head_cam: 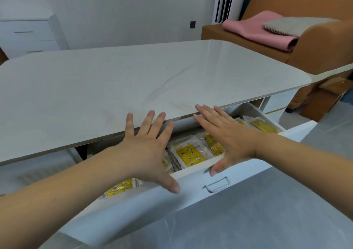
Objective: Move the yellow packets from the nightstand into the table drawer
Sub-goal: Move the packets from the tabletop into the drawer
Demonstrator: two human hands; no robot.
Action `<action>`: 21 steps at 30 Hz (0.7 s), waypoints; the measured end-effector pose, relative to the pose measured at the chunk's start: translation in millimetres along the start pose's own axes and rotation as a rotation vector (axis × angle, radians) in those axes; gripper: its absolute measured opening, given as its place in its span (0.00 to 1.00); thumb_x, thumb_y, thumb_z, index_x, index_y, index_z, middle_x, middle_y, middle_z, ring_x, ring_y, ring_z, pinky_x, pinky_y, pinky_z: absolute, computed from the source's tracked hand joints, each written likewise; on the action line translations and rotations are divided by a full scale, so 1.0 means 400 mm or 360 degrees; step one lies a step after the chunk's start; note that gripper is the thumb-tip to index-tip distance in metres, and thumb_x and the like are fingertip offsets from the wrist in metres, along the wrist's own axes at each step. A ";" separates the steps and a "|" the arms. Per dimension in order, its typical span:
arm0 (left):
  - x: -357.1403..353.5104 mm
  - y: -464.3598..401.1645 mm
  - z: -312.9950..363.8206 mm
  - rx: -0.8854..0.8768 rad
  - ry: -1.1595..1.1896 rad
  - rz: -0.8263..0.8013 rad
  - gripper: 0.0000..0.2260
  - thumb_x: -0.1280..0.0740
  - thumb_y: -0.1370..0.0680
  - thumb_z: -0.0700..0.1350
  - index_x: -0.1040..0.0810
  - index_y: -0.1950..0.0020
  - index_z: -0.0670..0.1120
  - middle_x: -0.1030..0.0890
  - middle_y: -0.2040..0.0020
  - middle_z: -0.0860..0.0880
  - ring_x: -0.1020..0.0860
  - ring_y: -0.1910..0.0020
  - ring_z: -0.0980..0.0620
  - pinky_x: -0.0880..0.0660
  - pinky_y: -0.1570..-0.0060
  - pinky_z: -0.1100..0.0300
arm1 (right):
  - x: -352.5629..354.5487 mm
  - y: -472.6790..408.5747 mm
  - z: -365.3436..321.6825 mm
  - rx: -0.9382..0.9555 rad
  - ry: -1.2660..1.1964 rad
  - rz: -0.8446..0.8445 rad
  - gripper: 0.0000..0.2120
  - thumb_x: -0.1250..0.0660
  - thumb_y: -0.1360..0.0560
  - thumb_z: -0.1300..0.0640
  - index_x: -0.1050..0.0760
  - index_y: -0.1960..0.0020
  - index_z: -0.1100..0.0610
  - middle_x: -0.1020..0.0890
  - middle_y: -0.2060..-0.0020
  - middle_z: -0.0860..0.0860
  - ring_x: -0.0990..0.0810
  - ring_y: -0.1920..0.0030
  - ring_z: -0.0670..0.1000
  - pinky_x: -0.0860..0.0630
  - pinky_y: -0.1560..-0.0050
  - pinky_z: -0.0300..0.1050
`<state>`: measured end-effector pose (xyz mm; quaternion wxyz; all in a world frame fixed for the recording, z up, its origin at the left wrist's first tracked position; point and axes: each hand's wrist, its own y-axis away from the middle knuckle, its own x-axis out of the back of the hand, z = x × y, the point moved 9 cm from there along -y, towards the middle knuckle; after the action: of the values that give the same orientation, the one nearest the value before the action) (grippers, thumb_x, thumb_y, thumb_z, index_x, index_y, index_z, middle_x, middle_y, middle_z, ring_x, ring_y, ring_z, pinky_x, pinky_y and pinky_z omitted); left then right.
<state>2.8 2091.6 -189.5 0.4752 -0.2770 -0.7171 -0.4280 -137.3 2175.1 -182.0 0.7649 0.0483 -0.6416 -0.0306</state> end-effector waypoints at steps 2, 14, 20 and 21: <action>0.008 -0.014 -0.029 0.0066 0.0027 0.0044 0.67 0.37 0.44 0.82 0.74 0.24 0.50 0.76 0.25 0.47 0.79 0.29 0.45 0.69 0.32 0.31 | 0.002 -0.027 0.022 -0.0061 -0.0015 0.0004 0.68 0.43 0.41 0.16 0.74 0.24 0.55 0.75 0.26 0.51 0.76 0.26 0.51 0.69 0.25 0.54; 0.050 -0.085 -0.122 0.0130 0.0260 0.0306 0.54 0.34 0.31 0.71 0.63 0.20 0.48 0.58 0.19 0.50 0.57 0.21 0.47 0.51 0.23 0.44 | 0.010 -0.131 0.091 -0.0333 -0.0277 0.0105 0.58 0.42 0.37 0.20 0.58 0.20 0.51 0.56 0.20 0.47 0.57 0.21 0.48 0.61 0.23 0.48; 0.074 -0.111 -0.126 0.0104 0.0119 0.0513 0.40 0.36 0.26 0.65 0.48 0.23 0.48 0.43 0.25 0.50 0.42 0.27 0.46 0.37 0.32 0.49 | 0.038 -0.151 0.098 -0.0474 -0.0355 0.0421 0.48 0.33 0.35 0.26 0.41 0.24 0.50 0.39 0.24 0.46 0.43 0.24 0.49 0.49 0.24 0.47; 0.078 -0.112 -0.125 0.0103 0.0089 0.0560 0.37 0.36 0.26 0.64 0.45 0.24 0.48 0.41 0.26 0.50 0.39 0.29 0.46 0.35 0.35 0.49 | 0.038 -0.154 0.098 -0.0492 -0.0359 0.0456 0.47 0.33 0.35 0.27 0.39 0.25 0.50 0.38 0.25 0.46 0.42 0.25 0.49 0.48 0.25 0.47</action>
<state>-23.3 2025.7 -167.6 0.5712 -0.3709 -0.6574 -0.3225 -172.4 2110.9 -167.2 0.6833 -0.1645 -0.7109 -0.0249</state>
